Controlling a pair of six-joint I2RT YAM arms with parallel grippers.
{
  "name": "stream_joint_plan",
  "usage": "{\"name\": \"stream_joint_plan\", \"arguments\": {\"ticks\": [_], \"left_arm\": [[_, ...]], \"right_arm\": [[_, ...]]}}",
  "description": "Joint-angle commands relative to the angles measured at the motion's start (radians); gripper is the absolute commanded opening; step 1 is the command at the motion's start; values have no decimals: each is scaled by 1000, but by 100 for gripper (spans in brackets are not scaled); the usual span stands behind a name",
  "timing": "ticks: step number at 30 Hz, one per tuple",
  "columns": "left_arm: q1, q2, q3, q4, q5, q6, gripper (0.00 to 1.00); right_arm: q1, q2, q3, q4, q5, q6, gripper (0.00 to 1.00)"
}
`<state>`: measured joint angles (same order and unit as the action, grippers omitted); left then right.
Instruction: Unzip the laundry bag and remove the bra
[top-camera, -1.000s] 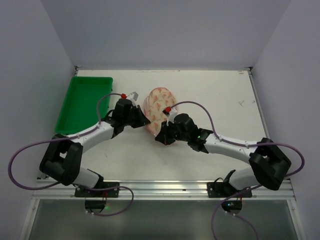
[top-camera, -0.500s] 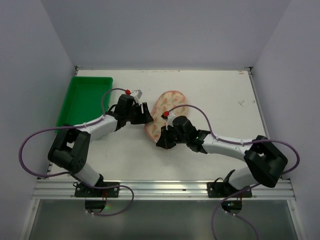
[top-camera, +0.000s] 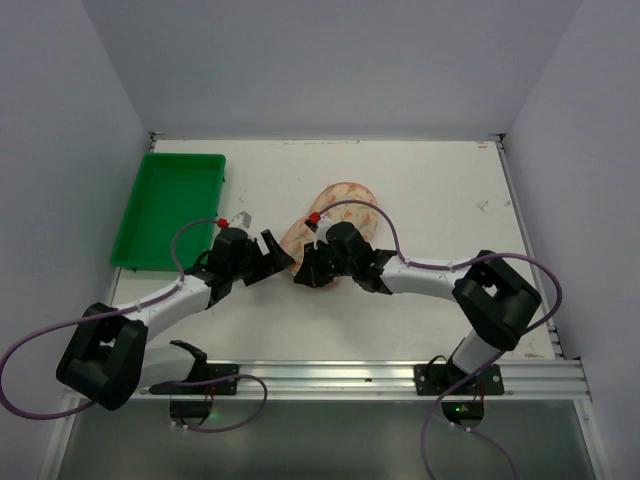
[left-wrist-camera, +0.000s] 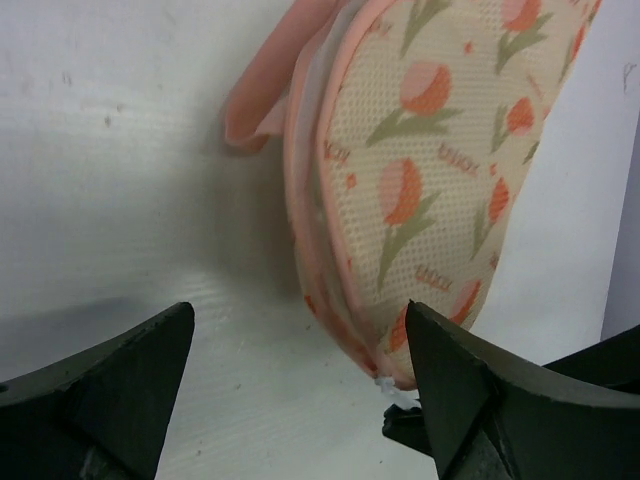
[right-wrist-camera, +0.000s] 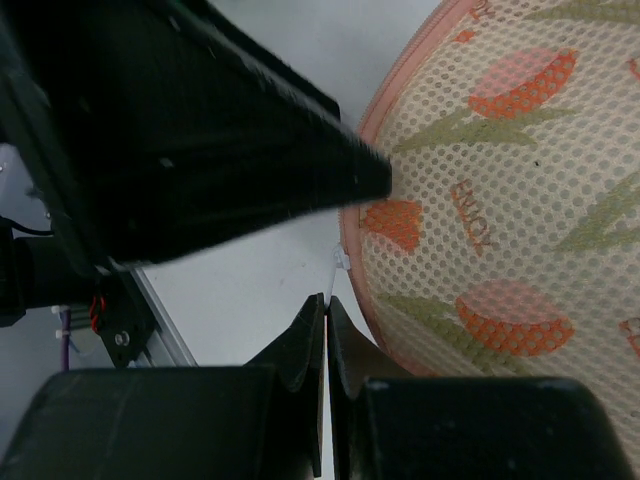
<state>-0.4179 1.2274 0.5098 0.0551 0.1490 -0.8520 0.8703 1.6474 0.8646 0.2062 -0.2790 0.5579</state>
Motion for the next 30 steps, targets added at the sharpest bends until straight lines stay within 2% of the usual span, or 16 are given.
{"name": "stream_joint_plan", "arguments": {"ticks": [1, 2, 4, 6, 8, 9, 12, 13, 14, 21, 30], "left_arm": [[-33, 0, -34, 110, 7, -96, 88], [-44, 9, -31, 117, 15, -97, 87], [-56, 26, -17, 133, 20, -102, 75], [-79, 38, -2, 138, 8, -108, 57], [-97, 56, 6, 146, 1, -111, 47], [-102, 67, 10, 147, 4, -111, 36], [-101, 64, 12, 144, -2, -108, 15], [-102, 58, 13, 134, -8, -107, 4], [-101, 54, 15, 129, -17, -105, 0], [-70, 66, 71, 80, -6, -48, 0], [5, 103, 173, -21, 50, 109, 0]], "right_arm": [[4, 14, 50, 61, 15, 10, 0], [4, 15, 50, 61, 18, 8, 0], [3, 19, 47, 64, 20, 8, 0], [4, 20, 44, 65, 24, 10, 0], [4, 19, 42, 64, 27, 8, 0], [4, 15, 43, 59, 27, 7, 0], [4, 2, 34, 56, 27, 4, 0], [4, -12, 25, 49, 32, 0, 0], [4, -20, 19, 47, 35, -4, 0], [2, -77, -12, -22, 23, -42, 0], [-13, -126, -3, -171, -9, -92, 0]]}}
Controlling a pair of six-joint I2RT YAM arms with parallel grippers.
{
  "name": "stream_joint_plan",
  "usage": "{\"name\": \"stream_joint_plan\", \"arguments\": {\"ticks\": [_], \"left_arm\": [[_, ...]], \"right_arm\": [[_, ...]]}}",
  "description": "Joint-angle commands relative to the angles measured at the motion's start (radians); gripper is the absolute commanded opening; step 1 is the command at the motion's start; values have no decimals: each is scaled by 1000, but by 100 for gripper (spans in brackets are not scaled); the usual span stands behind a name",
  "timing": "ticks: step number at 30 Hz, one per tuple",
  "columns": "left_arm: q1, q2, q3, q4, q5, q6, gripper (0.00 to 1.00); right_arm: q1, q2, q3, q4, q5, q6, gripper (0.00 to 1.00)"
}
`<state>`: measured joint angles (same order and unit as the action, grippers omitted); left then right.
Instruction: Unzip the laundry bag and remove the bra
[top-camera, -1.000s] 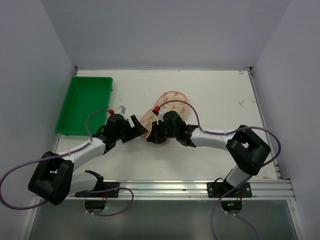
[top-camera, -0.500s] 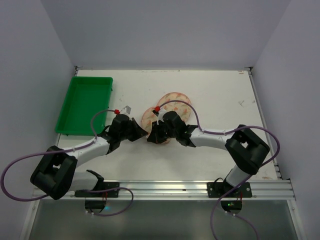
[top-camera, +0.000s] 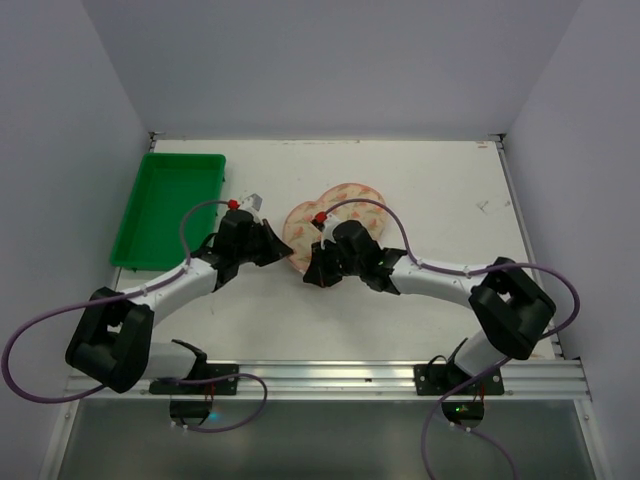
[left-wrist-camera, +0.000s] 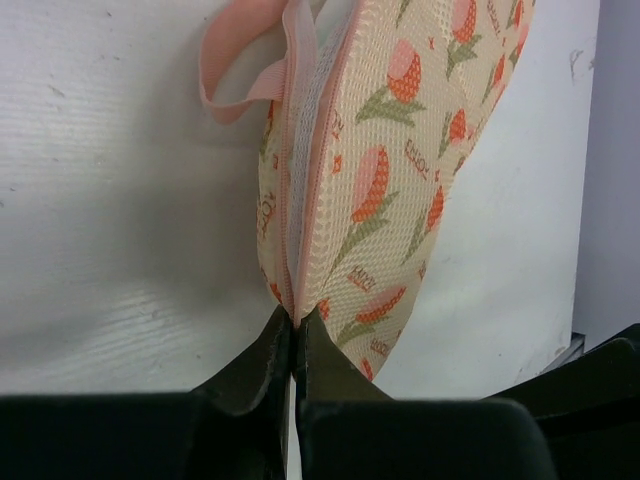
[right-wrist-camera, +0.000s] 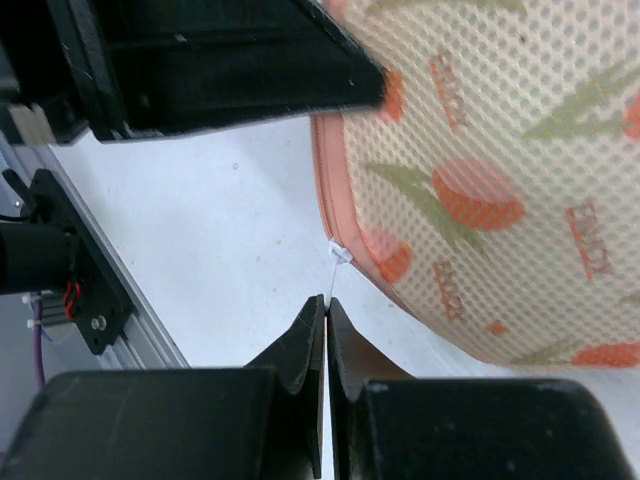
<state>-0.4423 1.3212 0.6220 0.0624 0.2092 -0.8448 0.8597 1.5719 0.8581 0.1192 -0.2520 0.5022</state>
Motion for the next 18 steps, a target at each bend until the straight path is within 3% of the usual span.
{"name": "stream_joint_plan", "arguments": {"ticks": [1, 9, 18], "left_arm": [[33, 7, 62, -38, -10, 107, 0], [51, -2, 41, -55, 24, 131, 0], [57, -37, 24, -61, 25, 133, 0]], "right_arm": [[-5, -55, 4, -110, -42, -39, 0], [-62, -98, -22, -227, -33, -74, 0], [-226, -127, -76, -248, -53, -39, 0]]}}
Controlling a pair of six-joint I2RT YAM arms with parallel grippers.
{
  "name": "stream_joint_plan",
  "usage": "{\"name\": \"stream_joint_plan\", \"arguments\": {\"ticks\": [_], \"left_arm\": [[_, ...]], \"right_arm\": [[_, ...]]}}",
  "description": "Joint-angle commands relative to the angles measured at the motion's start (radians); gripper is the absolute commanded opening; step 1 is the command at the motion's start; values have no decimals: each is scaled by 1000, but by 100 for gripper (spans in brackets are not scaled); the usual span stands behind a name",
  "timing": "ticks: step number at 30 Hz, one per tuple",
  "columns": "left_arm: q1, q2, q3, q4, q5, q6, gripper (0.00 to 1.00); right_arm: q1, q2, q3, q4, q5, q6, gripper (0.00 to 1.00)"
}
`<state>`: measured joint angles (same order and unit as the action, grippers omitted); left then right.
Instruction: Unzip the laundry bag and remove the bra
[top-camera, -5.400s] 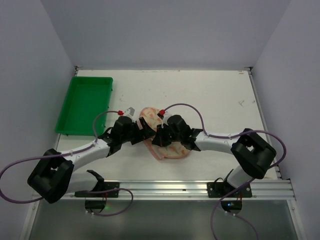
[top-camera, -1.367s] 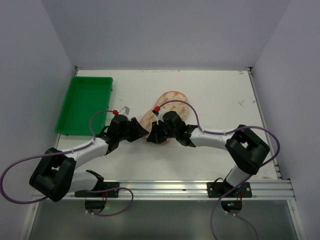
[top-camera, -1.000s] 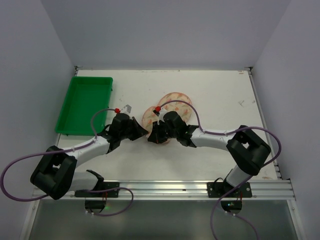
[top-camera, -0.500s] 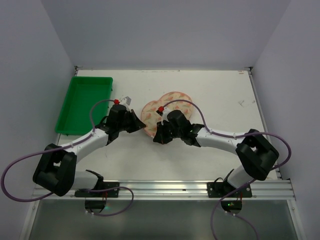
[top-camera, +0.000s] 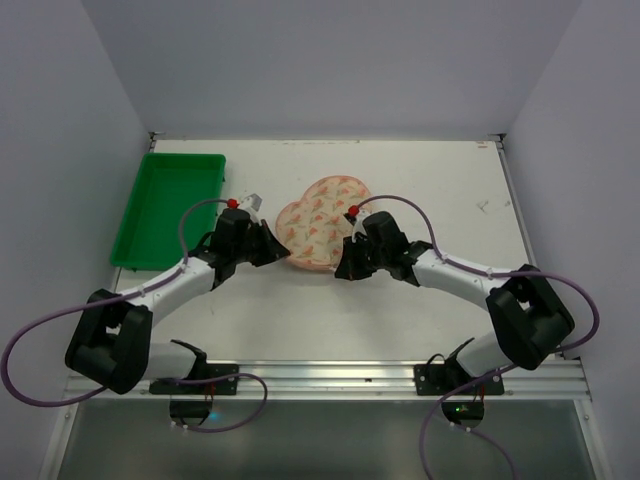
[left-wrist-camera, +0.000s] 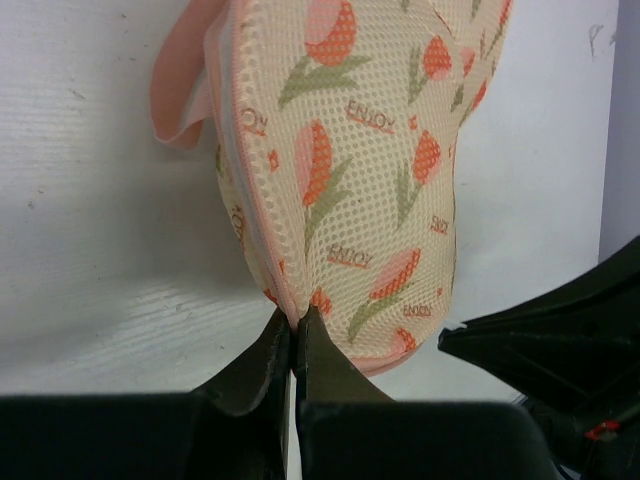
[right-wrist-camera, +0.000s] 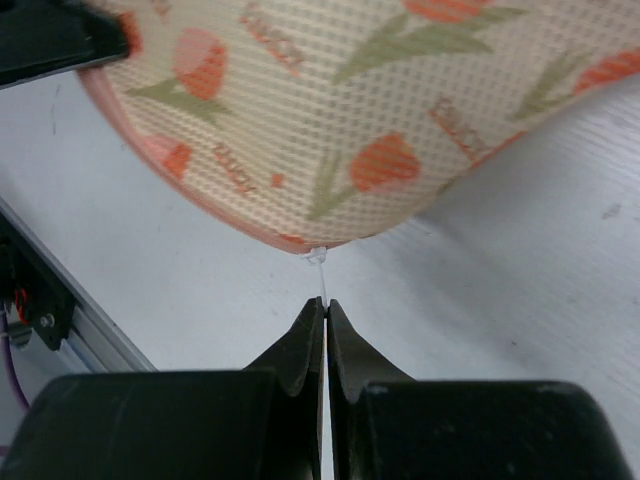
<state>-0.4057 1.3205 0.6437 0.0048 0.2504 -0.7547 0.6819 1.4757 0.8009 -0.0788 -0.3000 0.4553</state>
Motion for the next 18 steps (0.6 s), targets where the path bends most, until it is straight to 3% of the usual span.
{"name": "stream_joint_plan", "arguments": {"ticks": [1, 12, 18], "left_arm": [[21, -40, -2, -3, -16, 40, 0], [12, -105, -133, 56, 64, -49, 0], [-123, -173, -210, 96, -14, -147, 0]], "right_arm": [[-57, -29, -20, -53, -2, 13, 0], [-88, -38, -38, -19, 10, 34, 0], [-90, -66, -19, -21, 32, -1, 0]]}}
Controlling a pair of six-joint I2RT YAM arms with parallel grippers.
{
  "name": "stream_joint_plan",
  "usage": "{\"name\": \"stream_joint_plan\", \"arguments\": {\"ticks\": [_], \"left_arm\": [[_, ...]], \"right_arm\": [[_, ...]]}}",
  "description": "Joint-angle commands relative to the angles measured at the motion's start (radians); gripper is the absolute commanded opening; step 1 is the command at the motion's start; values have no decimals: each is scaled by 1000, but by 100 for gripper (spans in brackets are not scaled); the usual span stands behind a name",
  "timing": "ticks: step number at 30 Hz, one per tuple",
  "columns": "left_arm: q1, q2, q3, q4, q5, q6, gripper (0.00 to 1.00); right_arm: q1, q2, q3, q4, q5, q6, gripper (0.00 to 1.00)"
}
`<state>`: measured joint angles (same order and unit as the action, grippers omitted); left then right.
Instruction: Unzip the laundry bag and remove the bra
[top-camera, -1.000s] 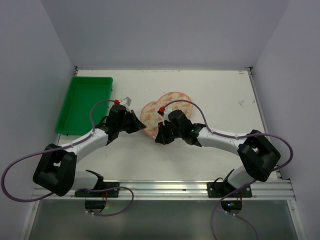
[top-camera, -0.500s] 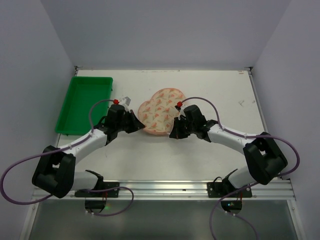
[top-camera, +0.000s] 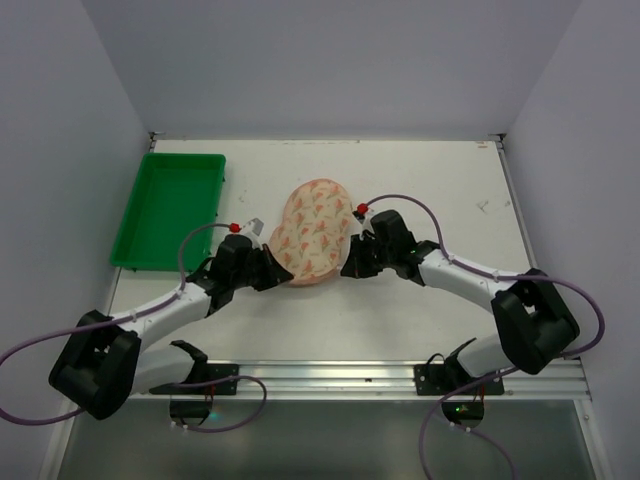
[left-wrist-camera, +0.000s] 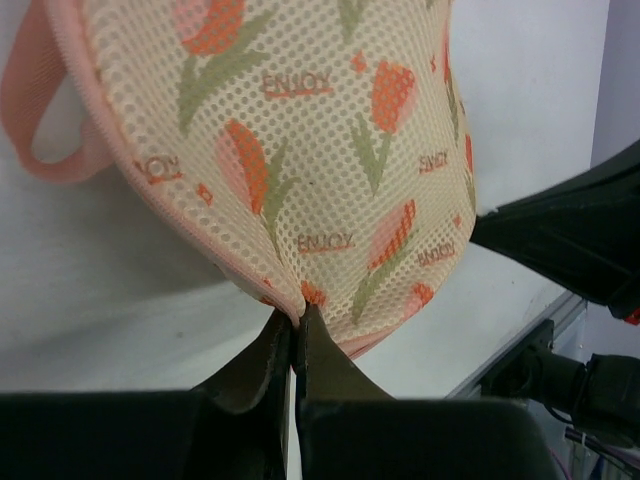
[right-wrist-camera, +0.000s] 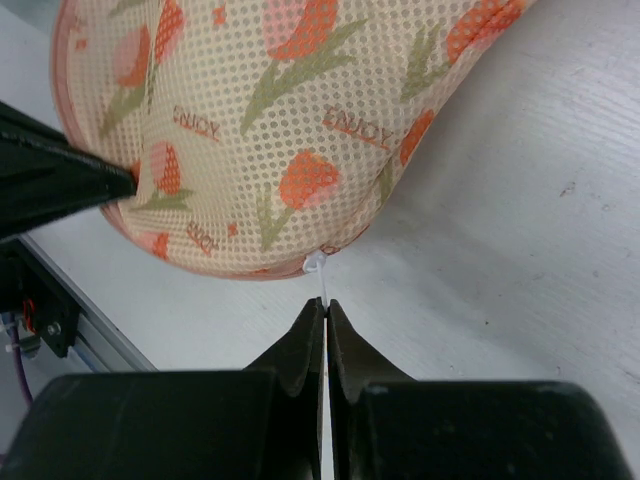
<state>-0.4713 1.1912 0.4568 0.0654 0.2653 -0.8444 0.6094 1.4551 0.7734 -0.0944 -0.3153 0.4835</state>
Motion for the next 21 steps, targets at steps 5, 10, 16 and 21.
{"name": "stream_joint_plan", "arguments": {"ticks": [5, 10, 16, 21], "left_arm": [[-242, -102, -88, 56, -205, -194, 0], [-426, -169, -145, 80, -391, -367, 21], [-474, -168, -72, -19, -464, -282, 85], [-474, -171, 134, -338, -621, -147, 99]], "right_arm": [[-16, -64, 30, -33, 61, -43, 2], [-16, -105, 1, -34, 67, -40, 21], [-16, -183, -3, -82, 76, -54, 67], [-14, -263, 12, -119, 111, -63, 86]]}}
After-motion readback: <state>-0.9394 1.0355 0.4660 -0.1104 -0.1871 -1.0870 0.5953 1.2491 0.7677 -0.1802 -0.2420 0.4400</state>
